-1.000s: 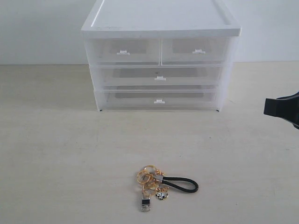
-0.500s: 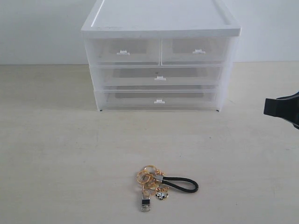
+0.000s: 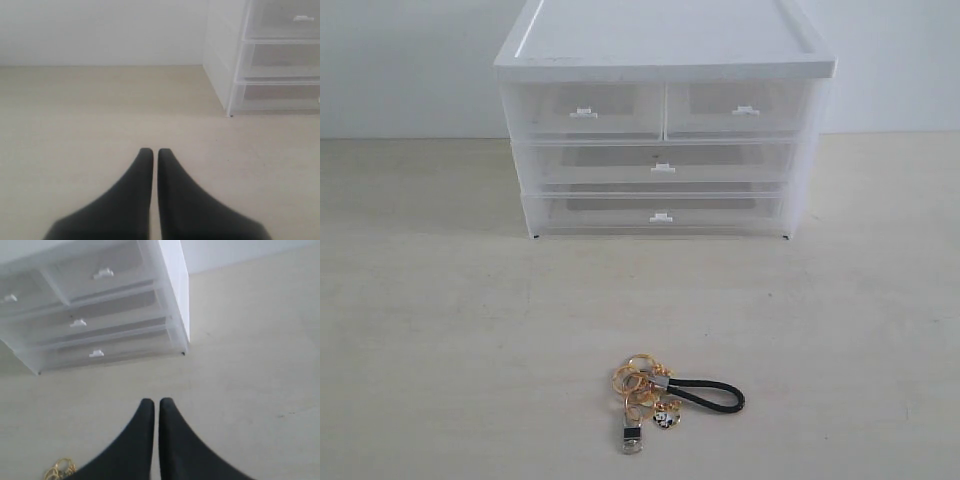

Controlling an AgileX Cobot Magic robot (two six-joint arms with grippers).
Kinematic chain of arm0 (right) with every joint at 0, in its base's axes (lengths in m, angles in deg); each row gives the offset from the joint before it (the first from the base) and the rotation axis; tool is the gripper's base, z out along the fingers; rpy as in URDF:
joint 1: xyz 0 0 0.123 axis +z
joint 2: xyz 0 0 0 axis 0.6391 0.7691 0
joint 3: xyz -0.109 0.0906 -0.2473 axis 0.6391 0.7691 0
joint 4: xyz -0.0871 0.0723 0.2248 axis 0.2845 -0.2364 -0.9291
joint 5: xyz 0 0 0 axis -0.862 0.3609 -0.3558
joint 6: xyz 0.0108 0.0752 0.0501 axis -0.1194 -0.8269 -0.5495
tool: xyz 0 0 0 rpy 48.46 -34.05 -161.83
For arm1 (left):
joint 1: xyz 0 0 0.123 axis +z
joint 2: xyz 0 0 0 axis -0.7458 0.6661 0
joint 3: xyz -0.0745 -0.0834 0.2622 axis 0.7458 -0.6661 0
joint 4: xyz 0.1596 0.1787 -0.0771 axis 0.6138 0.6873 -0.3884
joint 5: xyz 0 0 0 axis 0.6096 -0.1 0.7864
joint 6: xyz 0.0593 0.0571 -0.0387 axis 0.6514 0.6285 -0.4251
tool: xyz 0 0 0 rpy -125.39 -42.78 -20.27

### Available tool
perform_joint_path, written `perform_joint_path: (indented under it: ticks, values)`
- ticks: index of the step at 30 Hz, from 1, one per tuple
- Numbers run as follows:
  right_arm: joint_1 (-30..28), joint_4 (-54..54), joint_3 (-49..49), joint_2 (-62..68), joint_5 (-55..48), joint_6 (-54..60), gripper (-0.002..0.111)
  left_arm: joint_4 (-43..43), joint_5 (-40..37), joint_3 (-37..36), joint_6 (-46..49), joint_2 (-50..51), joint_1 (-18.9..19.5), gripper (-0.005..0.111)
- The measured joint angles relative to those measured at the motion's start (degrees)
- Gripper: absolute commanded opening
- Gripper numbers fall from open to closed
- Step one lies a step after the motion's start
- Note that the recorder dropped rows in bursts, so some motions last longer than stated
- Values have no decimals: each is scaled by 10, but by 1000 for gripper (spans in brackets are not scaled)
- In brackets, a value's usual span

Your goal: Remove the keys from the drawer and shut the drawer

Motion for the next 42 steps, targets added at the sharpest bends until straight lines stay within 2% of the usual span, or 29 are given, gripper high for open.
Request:
perform_joint_path:
  ticks: [5, 13, 22, 36, 39, 42]
  values:
    - [-39, -1, 77, -131, 63, -1, 0, 0, 0, 0, 0, 0, 0, 4]
    - [-110, -3, 142, -258, 89, 0, 0, 0, 0, 0, 0, 0, 0, 4]
    - [-111, -68, 197, -297, 164, -15, 0, 0, -1, 0, 0, 0, 0, 4]
    - [-111, -82, 198, -297, 164, -49, 0, 0, -1, 0, 0, 0, 0, 4]
    - [-111, -78, 198, -297, 161, 11, 0, 0, -1, 0, 0, 0, 0, 4]
    - [-111, -75, 198, -297, 141, 134, 0, 0, -1, 0, 0, 0, 0, 4]
